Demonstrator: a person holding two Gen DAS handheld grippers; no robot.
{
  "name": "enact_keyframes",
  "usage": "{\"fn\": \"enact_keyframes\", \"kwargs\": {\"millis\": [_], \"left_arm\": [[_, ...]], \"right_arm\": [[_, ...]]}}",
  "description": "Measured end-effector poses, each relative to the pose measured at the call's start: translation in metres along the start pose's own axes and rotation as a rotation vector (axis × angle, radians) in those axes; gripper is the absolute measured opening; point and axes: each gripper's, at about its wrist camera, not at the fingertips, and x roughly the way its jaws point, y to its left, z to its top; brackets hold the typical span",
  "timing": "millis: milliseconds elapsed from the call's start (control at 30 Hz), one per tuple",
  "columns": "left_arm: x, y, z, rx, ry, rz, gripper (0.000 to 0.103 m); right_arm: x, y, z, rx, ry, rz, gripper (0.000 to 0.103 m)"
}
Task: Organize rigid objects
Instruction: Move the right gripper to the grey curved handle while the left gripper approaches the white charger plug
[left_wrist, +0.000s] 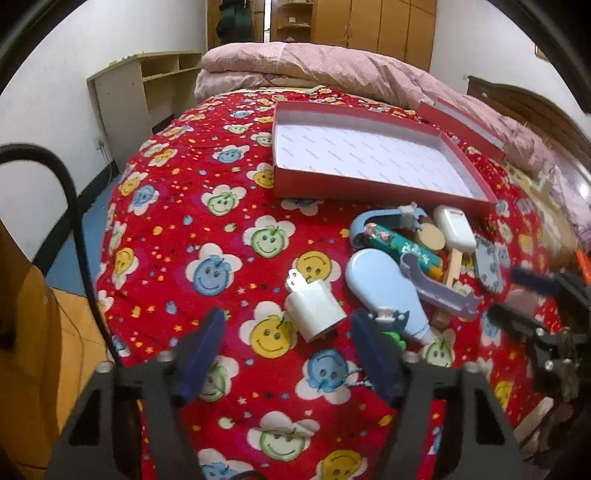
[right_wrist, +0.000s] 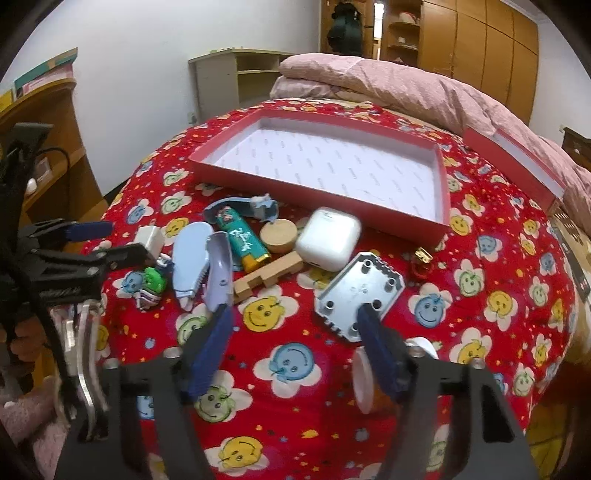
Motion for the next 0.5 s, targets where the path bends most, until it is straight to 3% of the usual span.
{"fn": "enact_keyframes", "kwargs": {"millis": [133,300,500], "left_arm": [[0.003,-0.003,0.001,0.002,0.008,-0.028,0.060],[0.006,-0.006,0.002,-0.004,0.010,-0.043,0.058],[0.016,-0.006,0.000,-0.013,0.036,-0.054,0.042]], "right_arm": [[0.003,0.003,0.002,-0.005,0.004,0.038,0.041],[0.006,0.016,0.002,-0.033,0.008,0.126,0.041],[0.013,0.026,0.003,-0.064,0.018,0.143,0.041]]}}
